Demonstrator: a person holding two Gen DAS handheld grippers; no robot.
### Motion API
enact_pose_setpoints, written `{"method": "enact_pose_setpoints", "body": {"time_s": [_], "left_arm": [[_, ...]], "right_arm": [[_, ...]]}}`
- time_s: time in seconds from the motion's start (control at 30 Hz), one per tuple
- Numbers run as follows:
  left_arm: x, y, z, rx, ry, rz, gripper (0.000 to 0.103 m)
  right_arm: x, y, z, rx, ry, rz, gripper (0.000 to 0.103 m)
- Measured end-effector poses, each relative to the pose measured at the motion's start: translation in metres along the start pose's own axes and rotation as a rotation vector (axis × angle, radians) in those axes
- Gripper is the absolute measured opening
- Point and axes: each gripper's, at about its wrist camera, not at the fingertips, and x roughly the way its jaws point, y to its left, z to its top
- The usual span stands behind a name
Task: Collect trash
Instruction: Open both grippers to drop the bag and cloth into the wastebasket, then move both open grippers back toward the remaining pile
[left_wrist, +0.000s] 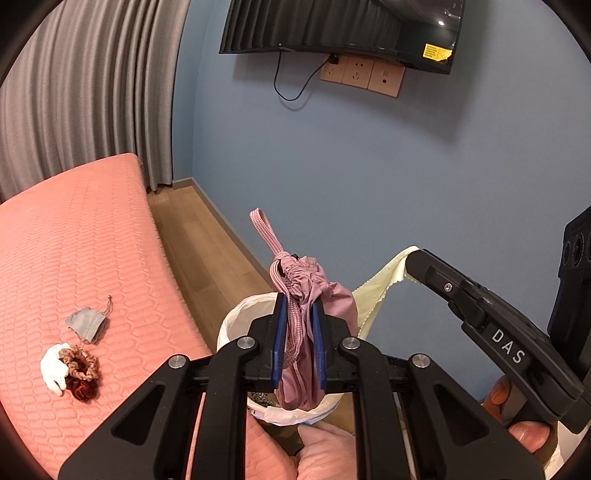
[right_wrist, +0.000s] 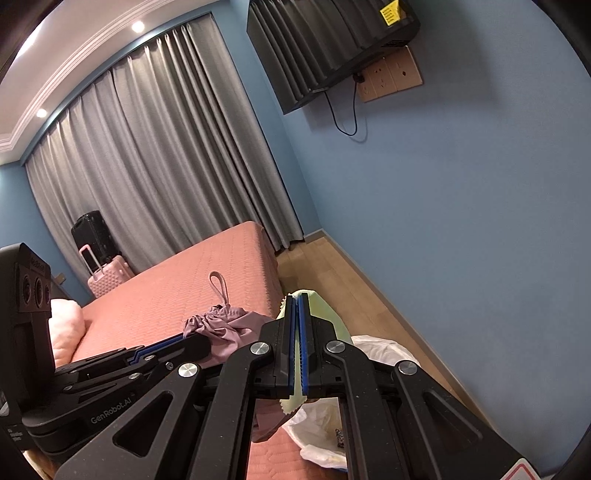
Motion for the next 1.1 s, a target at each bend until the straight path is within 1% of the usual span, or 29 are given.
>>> {"method": "enact_pose_setpoints", "body": {"time_s": [0.13, 0.27, 0.3, 0.33, 0.37, 0.4, 0.43, 0.6, 0.73, 0.87, 1.1], "left_arm": [[0.010, -0.005, -0.001, 0.010, 0.003, -0.003, 0.014], [0.022, -0.003, -0.002, -0.007, 0.025, -0.004, 0.015], [0.024, -0.002, -0.002, -0.011, 0.029, -0.004, 0.020], [0.026, -0.001, -0.002, -0.017, 0.030, -0.002, 0.030], [0.026, 0.000, -0.002, -0.021, 0.026, 0.005, 0.035], [0.027, 0.001, -0.002, -0.023, 0.018, 0.008, 0.042], [0.027, 0.001, -0.003, -0.023, 0.013, 0.010, 0.044], [0.030, 0.005, -0.003, -0.033, 0.018, 0.013, 0.048], [0.028, 0.009, -0.005, -0.049, 0.014, 0.022, 0.057], [0.025, 0.013, -0.009, -0.050, 0.012, 0.035, 0.059], [0.021, 0.029, -0.014, -0.088, 0.014, 0.055, 0.059]], "right_arm": [[0.002, -0.004, -0.003, 0.005, 0.006, -0.012, 0.002], [0.004, -0.007, -0.008, 0.010, 0.016, -0.021, 0.002], [0.005, -0.008, -0.009, 0.011, 0.019, -0.023, 0.002], [0.007, -0.008, -0.010, 0.011, 0.022, -0.024, 0.002], [0.008, -0.009, -0.011, 0.012, 0.024, -0.025, 0.002], [0.009, -0.009, -0.012, 0.013, 0.026, -0.026, 0.002], [0.010, -0.010, -0.012, 0.014, 0.028, -0.027, 0.002], [0.018, -0.011, -0.014, 0.017, 0.037, -0.028, 0.002], [0.024, -0.011, -0.014, 0.013, 0.046, -0.030, 0.002], [0.028, -0.011, -0.015, 0.025, 0.048, -0.032, 0.008], [0.034, -0.004, -0.021, 0.018, 0.062, -0.025, 0.008]]}}
